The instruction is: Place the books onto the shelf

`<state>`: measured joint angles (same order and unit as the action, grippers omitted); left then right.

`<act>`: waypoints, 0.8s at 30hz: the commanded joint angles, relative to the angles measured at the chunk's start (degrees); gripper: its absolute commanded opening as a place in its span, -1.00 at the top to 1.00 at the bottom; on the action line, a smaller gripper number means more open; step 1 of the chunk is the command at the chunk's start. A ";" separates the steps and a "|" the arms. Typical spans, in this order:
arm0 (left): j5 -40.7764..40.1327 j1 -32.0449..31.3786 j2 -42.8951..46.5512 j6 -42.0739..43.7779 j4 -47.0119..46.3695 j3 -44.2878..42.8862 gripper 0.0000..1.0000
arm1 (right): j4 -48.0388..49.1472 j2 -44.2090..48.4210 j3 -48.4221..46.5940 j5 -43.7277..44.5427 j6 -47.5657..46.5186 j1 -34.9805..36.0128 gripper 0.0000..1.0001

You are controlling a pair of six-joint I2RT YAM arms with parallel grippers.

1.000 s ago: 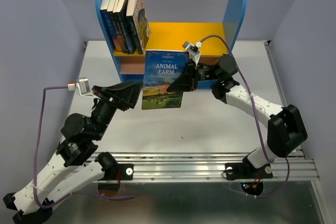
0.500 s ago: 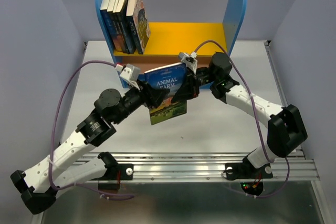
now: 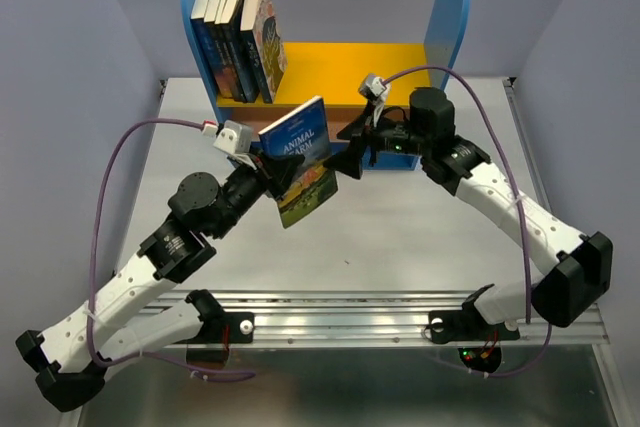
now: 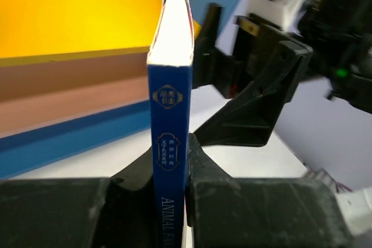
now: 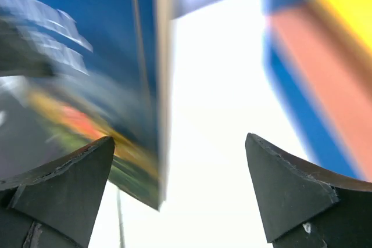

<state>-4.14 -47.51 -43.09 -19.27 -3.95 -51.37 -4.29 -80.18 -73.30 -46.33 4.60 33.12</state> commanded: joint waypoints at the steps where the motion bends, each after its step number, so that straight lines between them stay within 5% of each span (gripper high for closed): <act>1: -10.94 0.13 0.82 3.87 -8.70 -4.69 1.00 | -4.14 5.03 -0.89 29.14 0.13 -0.52 -1.00; 5: -14.13 0.13 -3.30 13.88 -20.37 -6.54 1.00 | -1.87 11.43 2.79 45.77 2.17 -0.52 -1.00; 15: -23.09 0.48 -19.74 31.48 -45.78 -13.31 1.00 | -1.24 14.62 6.24 48.70 3.22 -0.52 -1.00; 21: -8.71 12.78 -30.53 25.51 -48.60 -17.79 1.00 | -1.15 14.18 6.15 48.44 2.34 -0.52 -1.00; 24: -5.97 16.20 -35.46 26.91 -59.21 -16.39 1.00 | -1.15 13.83 6.32 48.43 1.64 -0.52 -1.00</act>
<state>-15.75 -34.96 -75.68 6.94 -45.36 -65.34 -7.31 -66.15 -67.37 0.78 7.29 32.88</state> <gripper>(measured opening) 0.189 0.998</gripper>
